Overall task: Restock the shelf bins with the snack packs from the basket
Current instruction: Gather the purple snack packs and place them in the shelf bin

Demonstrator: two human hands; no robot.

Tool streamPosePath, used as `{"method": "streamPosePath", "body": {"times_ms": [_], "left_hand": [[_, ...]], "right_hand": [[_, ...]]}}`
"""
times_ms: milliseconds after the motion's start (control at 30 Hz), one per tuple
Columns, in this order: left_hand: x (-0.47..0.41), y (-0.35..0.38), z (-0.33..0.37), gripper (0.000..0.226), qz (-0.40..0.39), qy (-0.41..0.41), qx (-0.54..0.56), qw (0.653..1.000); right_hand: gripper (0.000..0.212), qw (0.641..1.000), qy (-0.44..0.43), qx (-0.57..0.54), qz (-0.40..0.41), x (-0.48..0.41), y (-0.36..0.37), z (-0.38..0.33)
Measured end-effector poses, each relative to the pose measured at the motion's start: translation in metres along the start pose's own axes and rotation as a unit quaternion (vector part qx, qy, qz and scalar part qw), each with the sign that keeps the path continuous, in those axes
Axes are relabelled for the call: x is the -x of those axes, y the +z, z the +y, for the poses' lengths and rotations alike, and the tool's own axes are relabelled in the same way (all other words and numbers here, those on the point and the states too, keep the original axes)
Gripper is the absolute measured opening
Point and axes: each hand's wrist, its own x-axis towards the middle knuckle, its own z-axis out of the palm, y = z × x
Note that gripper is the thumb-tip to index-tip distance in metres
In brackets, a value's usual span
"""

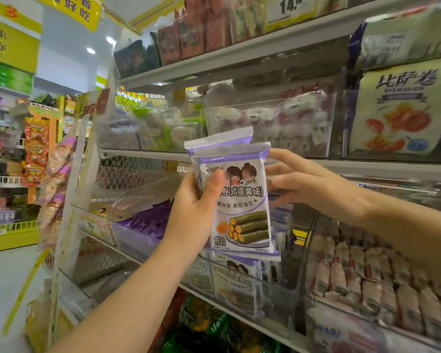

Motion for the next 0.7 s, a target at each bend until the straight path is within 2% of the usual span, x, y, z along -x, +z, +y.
{"method": "streamPosePath", "body": {"times_ms": [67,133,233,300,367,433,500,567,633,700], "left_hand": [[-0.001,0.016,0.003,0.054,-0.033,-0.027,0.026,0.999],[-0.003,0.034,0.005,0.048,-0.059,-0.051,0.019,0.997],[-0.006,0.057,0.007,0.039,-0.079,-0.069,-0.011,0.994],[-0.008,0.066,0.007,0.048,-0.094,-0.043,-0.054,0.993],[-0.010,0.069,0.004,0.054,-0.091,-0.011,-0.142,0.986],[-0.011,0.071,0.001,0.040,-0.081,-0.031,-0.196,0.977],[-0.015,0.075,0.004,0.029,-0.107,-0.074,-0.221,0.966],[-0.020,0.078,0.013,0.034,-0.128,-0.100,-0.263,0.951],[-0.024,0.076,0.024,0.051,-0.161,-0.135,-0.231,0.950],[-0.023,0.070,0.035,0.065,-0.213,-0.216,-0.113,0.946]], "right_hand": [[0.055,0.998,-0.001,-0.043,-0.051,0.010,-0.001,-0.012],[0.058,0.996,0.006,-0.063,-0.058,0.019,-0.004,-0.019],[0.052,0.997,0.014,-0.062,-0.032,0.032,-0.007,-0.018],[0.048,0.999,0.022,-0.042,-0.008,0.038,-0.005,-0.012],[0.052,0.998,0.033,-0.014,0.044,0.041,-0.003,-0.005],[0.071,0.993,0.046,-0.010,0.111,0.043,-0.003,0.000],[0.101,0.985,0.056,-0.005,0.163,0.045,-0.004,0.001],[0.111,0.980,0.046,0.059,0.185,0.044,-0.005,0.001],[0.111,0.973,0.034,0.116,0.195,0.042,-0.005,-0.002],[0.114,0.970,0.030,0.138,0.197,0.039,-0.004,-0.004]]}}
